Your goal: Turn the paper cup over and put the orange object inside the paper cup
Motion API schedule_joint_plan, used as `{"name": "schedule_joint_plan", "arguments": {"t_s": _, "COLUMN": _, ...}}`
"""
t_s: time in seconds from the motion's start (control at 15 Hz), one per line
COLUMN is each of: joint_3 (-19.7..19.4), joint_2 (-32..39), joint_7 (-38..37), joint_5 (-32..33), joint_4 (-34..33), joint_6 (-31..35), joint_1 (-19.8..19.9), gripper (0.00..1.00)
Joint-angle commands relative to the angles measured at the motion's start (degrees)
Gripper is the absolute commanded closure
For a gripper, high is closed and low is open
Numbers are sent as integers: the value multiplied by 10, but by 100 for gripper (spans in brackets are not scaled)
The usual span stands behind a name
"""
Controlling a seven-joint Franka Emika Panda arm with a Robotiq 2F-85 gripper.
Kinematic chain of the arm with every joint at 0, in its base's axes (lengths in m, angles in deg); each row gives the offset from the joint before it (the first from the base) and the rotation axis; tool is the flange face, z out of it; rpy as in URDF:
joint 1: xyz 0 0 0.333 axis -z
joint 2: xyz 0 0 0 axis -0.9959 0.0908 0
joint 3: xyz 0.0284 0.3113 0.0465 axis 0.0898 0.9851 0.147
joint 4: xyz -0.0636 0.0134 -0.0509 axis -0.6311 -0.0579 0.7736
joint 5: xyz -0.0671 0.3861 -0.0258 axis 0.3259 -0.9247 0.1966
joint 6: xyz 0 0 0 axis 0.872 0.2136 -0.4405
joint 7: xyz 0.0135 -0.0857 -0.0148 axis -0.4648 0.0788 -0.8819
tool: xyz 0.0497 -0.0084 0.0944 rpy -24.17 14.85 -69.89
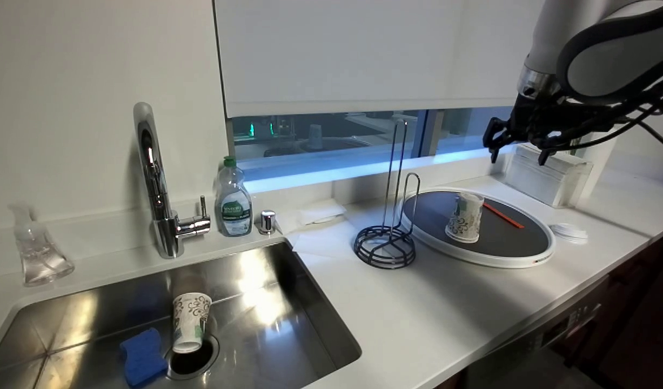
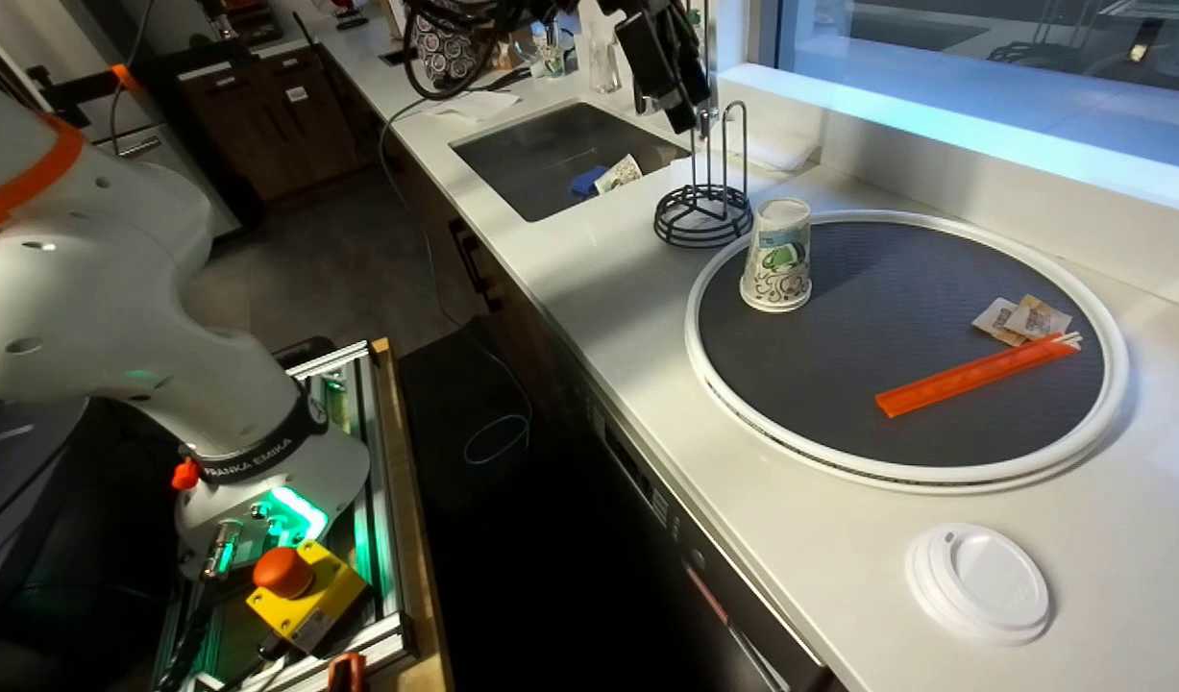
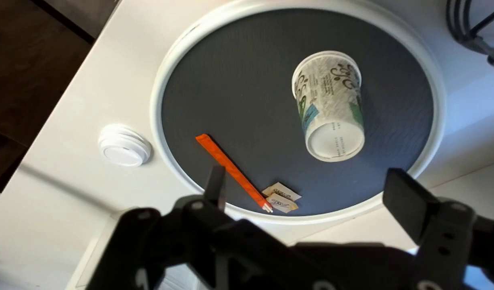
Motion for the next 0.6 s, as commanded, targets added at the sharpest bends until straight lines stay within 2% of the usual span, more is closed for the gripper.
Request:
{"name": "schedule_joint_plan", "arguments": {"t_s": 0.0, "joint_3": -24, "joint_2": 77, "joint_7": -27, "joint_5": 32, "joint_4": -56, "joint_6": -20, "joint_1": -19, "gripper": 0}}
{"name": "schedule_joint_plan", "arguments": {"t_s": 0.13, "joint_3": -43, "joint_2": 108, "joint_7": -3, "joint_5": 28, "joint_4": -74, "joint_6": -16, "joint_1": -32, "gripper": 0}}
{"name": "schedule_joint_plan", "arguments": {"t_s": 0.33, "joint_3": -74, "joint_2": 138, "joint_7": 89, "joint_5": -16, "joint_4": -86, "joint_6": 1, "joint_1": -56, "gripper": 0}}
{"name": "schedule_joint_plan", "arguments": {"t_s": 0.53, "joint_3": -95, "joint_2": 163, "joint_7": 107, "joint_5": -11, "joint_4": -96, "joint_6": 2, "joint_1": -69, "gripper": 0}}
